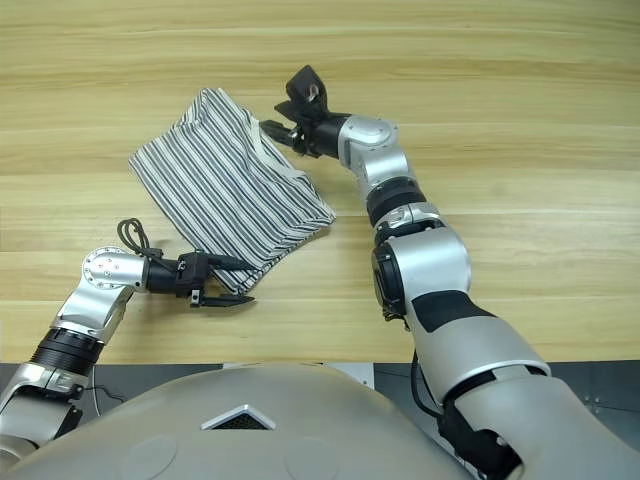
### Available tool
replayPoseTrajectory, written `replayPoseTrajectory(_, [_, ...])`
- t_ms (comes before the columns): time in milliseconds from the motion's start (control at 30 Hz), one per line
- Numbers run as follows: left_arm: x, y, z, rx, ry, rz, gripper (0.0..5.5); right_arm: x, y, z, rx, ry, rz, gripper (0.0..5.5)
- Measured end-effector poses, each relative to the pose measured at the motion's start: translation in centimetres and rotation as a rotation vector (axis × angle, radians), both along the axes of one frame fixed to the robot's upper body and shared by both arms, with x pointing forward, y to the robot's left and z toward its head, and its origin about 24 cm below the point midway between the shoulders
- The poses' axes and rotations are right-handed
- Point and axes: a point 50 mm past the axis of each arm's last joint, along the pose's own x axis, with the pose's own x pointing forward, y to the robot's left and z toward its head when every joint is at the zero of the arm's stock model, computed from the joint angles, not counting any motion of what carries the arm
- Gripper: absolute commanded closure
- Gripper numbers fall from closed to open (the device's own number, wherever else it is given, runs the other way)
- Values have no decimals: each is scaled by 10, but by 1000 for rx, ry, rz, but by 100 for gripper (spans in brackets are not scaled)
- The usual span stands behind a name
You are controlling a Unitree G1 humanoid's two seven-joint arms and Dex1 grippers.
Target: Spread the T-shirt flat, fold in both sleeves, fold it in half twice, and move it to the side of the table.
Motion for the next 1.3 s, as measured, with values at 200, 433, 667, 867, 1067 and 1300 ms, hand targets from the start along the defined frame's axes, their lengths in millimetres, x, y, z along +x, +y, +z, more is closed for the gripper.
replayPoseTrajectory(200, [0, 20, -2, 35, 12, 19, 269, 6, -7, 9, 33, -26, -36, 328])
replayPoseTrajectory(433, [-3, 81, 12, 190, 22, 104, 269, 10, -27, 12, 34, -38, -95, 328])
replayPoseTrajectory(667, [0, 133, 31, 367, 37, 154, 269, 4, -44, -1, 65, -9, -154, 328])
replayPoseTrajectory(867, [13, 168, 50, 564, -27, 170, 269, 4, -49, -1, 84, -17, -182, 328])
replayPoseTrajectory(1067, [20, 120, 71, 331, -95, 66, 269, 0, -47, -3, 33, -107, -149, 328])
replayPoseTrajectory(1300, [14, 82, 96, 64, -33, 55, 269, -14, -36, 1, -76, -378, -8, 328])
